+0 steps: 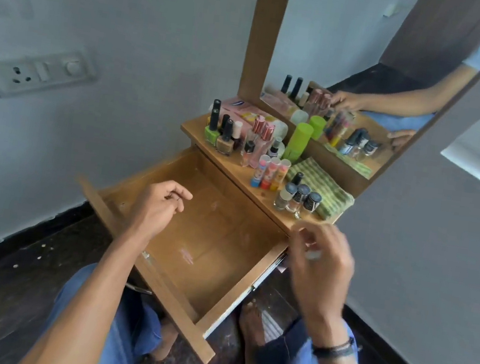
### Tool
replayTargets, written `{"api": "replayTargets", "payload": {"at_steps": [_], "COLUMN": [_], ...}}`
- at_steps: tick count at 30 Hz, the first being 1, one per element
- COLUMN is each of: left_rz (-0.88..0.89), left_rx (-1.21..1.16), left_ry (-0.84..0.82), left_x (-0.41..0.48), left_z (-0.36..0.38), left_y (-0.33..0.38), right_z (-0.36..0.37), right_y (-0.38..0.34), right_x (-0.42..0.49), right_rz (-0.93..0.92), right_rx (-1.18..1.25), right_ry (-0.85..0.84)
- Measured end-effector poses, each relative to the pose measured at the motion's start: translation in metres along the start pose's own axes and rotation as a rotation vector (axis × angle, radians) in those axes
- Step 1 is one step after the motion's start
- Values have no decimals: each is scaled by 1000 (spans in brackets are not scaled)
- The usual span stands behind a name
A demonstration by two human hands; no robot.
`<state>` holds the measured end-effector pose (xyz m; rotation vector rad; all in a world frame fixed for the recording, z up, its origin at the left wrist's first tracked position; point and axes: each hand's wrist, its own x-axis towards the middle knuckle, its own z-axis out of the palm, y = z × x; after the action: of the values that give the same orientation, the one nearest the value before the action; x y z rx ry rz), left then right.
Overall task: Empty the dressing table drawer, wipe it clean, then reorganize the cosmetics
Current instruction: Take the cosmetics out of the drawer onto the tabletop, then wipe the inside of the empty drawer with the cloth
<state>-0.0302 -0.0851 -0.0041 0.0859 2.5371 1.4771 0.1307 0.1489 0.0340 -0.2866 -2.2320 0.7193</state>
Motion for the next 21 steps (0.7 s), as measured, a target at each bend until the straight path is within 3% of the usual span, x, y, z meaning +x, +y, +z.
{"api": "replayTargets", "payload": {"at_steps": [2,4,9,11,21], "left_rz": [-9,-15,4,16,42], "left_rx": [25,44,32,23,41], "left_ry": [-13,-34,-38,-41,-17], "left_x": [-1,-1,0,0,-2], "left_z": [1,2,2,3,3], "left_y": [-1,-4,-7,-6,-7], "right_z": [-9,-13,-15,-14,-18], "right_y": [27,53,91,95,93], "right_x": [31,59,97,101,93], "right_rz": [45,124,106,68,93], "right_rx": [-100,-165,-252,-272,-295], "right_ry": [89,38,-406,-499,-523]}}
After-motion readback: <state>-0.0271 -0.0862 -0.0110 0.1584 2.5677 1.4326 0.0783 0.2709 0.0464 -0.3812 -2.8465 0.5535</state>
